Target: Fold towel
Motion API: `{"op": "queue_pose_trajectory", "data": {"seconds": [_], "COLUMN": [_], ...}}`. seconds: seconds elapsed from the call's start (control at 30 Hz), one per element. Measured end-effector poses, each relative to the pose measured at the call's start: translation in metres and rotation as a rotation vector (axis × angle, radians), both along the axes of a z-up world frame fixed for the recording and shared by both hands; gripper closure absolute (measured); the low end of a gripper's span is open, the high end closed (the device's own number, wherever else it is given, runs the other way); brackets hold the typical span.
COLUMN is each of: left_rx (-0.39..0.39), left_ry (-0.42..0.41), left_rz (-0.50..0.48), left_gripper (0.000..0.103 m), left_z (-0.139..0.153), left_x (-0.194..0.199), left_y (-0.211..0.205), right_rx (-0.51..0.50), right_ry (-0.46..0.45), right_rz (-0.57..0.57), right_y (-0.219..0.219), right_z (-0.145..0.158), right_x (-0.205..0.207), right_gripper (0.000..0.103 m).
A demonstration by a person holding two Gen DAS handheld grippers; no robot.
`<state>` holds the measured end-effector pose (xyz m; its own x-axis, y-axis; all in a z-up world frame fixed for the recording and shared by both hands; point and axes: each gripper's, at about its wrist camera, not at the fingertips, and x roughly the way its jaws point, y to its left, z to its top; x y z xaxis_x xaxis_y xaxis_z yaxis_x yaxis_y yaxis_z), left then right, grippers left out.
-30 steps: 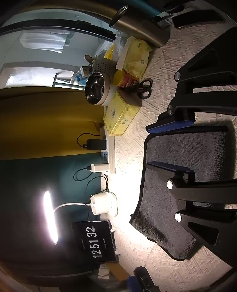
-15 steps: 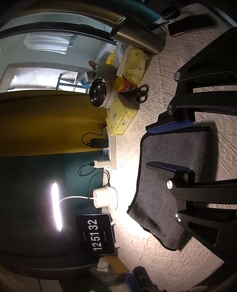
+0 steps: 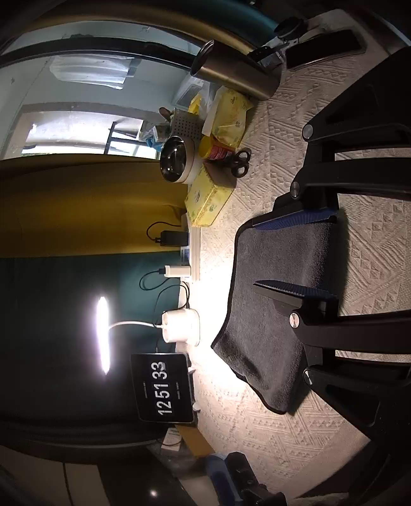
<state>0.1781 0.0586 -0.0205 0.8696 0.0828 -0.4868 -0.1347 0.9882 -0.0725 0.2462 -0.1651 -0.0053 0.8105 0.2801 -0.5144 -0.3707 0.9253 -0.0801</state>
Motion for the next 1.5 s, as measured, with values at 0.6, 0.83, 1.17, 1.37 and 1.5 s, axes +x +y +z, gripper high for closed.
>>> {"op": "queue_pose_trajectory", "data": {"seconds": [0.6,0.83,1.17,1.37,1.5], "left_rx": [0.032,0.064,0.031,0.058,0.065], "left_ry": [-0.085,-0.147,-0.234,-0.287,-0.284], "left_rz": [-0.018,-0.029,0.006,0.035,0.019], "left_gripper": [0.006,0.006,0.006,0.006,0.006], "left_z": [0.015,0.022,0.026,0.023,0.021], "left_x": [-0.054,-0.08,-0.123,-0.153,-0.158], "left_y": [-0.019,-0.027,-0.024,-0.031,-0.034], "right_rx": [0.011,0.02,0.044,0.067,0.06], "right_ry": [-0.086,-0.118,-0.174,-0.201,-0.198], "right_rz": [0.012,0.009,-0.003,0.014,0.018], "right_y": [-0.013,-0.019,-0.026,-0.034,-0.034], "right_z": [0.016,0.02,0.027,0.026,0.024], "right_x": [-0.064,-0.086,-0.126,-0.151,-0.157], "right_gripper": [0.067,0.058,0.056,0.047,0.047]}}
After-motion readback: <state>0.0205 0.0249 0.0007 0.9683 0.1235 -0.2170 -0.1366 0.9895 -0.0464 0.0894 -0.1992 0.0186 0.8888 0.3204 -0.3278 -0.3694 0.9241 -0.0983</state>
